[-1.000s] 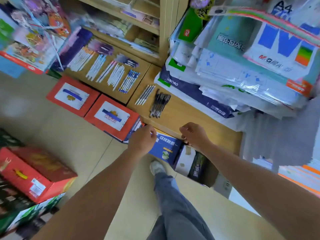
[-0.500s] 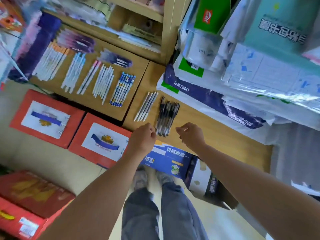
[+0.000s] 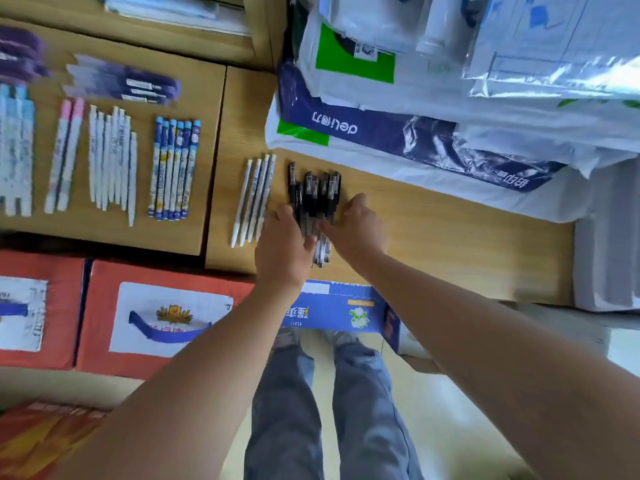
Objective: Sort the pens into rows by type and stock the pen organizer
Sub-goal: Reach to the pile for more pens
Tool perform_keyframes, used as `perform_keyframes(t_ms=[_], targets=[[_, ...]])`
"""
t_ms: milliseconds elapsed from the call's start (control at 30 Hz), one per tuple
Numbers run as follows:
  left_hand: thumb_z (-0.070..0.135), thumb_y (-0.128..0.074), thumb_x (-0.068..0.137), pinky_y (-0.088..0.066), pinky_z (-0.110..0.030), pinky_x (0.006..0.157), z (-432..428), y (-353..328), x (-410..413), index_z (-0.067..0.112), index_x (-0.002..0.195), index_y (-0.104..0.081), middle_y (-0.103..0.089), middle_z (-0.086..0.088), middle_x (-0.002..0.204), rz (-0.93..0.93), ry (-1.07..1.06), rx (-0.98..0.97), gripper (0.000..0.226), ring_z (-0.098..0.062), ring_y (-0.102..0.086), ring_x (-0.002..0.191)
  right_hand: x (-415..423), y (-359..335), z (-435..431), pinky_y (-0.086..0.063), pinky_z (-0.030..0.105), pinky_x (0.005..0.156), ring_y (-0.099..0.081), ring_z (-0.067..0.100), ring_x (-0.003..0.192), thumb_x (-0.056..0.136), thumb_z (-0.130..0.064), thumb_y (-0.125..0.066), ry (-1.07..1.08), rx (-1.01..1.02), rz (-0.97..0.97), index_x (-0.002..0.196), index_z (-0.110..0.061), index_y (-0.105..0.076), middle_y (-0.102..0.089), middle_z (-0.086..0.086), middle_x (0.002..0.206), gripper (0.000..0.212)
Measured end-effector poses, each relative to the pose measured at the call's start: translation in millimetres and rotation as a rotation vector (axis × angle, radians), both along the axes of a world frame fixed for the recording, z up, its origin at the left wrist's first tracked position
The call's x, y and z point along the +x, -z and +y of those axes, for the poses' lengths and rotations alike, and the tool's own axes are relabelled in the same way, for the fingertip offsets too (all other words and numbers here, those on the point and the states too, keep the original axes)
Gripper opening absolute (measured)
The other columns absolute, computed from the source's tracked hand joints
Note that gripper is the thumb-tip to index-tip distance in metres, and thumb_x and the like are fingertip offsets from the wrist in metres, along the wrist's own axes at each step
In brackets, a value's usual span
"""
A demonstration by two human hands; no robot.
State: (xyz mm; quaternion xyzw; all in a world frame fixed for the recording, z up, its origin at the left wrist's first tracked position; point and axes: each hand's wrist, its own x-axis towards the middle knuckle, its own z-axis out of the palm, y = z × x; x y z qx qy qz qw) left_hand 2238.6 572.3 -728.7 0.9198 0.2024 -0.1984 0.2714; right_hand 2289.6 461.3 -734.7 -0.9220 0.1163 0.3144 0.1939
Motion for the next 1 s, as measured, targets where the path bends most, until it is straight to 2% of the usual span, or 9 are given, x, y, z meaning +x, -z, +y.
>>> perform_keyframes(t_ms=[200,300,467,533,633,867,1000], targets=[[0.03,-0.071,0.083,-0.048,-0.035,0.079,-2.5,5.4,4.0,0.002,0.121,-0.042,-0.048,-0.014,0.121,-0.016,0.037,0.072,0.055,-0.03,-0.056,0.104,0.2,-2.7,-6.4,-0.04,0.032,0.059,-0.054,0.027,0.075,0.079,-0.044,-0.068,-0.075,-0.071,0.006,0.107,-0.014,-0.036,-0.053,0.003,0.084,0.053],[0.033,-0.074,0.079,-0.051,-0.034,0.078,-5.2,7.2,8.7,-0.001,0.123,-0.04,-0.048,-0.015,0.118,-0.002,0.032,0.09,0.064,-0.029,-0.057,0.101,-1.1,-3.0,-14.7,-0.037,0.03,0.059,-0.05,0.026,0.074,0.083,-0.041,-0.065,-0.08,-0.07,-0.009,0.104,-0.012,-0.041,-0.05,0.003,0.083,0.043],[0.042,-0.068,0.084,-0.05,-0.037,0.079,-10.4,11.1,20.3,-0.005,0.125,-0.04,-0.048,-0.019,0.12,0.082,0.067,0.148,0.069,-0.031,-0.057,0.101,-1.4,-3.0,-23.8,-0.027,0.027,0.049,-0.047,0.023,0.071,0.082,-0.037,-0.066,-0.109,-0.06,-0.039,0.092,-0.013,-0.039,-0.045,0.001,0.077,0.038],[0.04,-0.064,0.086,-0.049,-0.037,0.072,-12.5,13.6,24.1,-0.004,0.118,-0.048,-0.052,-0.018,0.113,0.095,0.095,0.148,0.057,-0.032,-0.058,0.096,0.5,-3.4,-24.7,-0.031,0.028,0.054,-0.046,0.023,0.072,0.081,-0.038,-0.067,-0.148,-0.071,-0.036,0.095,-0.013,-0.041,-0.045,0.001,0.079,0.039],[0.03,-0.059,0.089,-0.041,-0.034,0.059,-14.6,16.1,27.1,0.001,0.096,-0.056,-0.059,-0.016,0.093,0.074,0.121,0.139,0.03,-0.03,-0.06,0.082,2.6,-3.2,-25.3,-0.034,0.031,0.061,-0.044,0.024,0.074,0.082,-0.04,-0.065,-0.204,-0.094,-0.038,0.103,-0.01,-0.046,-0.045,0.002,0.082,0.04],[0.024,-0.044,0.095,-0.038,-0.037,0.061,-14.1,9.4,26.9,-0.003,0.103,-0.051,-0.048,-0.014,0.091,0.045,0.127,0.137,0.029,-0.033,-0.054,0.084,0.6,0.6,-29.8,-0.033,0.029,0.059,-0.044,0.022,0.067,0.09,-0.035,-0.054,-0.339,-0.129,-0.106,0.104,-0.01,-0.044,-0.047,0.001,0.077,0.031],[0.021,-0.039,0.096,-0.035,-0.034,0.055,-11.8,8.4,25.0,0.002,0.093,-0.047,-0.046,-0.005,0.073,0.05,0.101,0.039,0.021,-0.031,-0.053,0.068,1.0,-1.0,-31.9,-0.034,0.032,0.061,-0.047,0.025,0.071,0.095,-0.033,-0.046,-0.275,-0.072,-0.054,0.101,-0.01,-0.043,-0.048,0.004,0.08,0.024]])
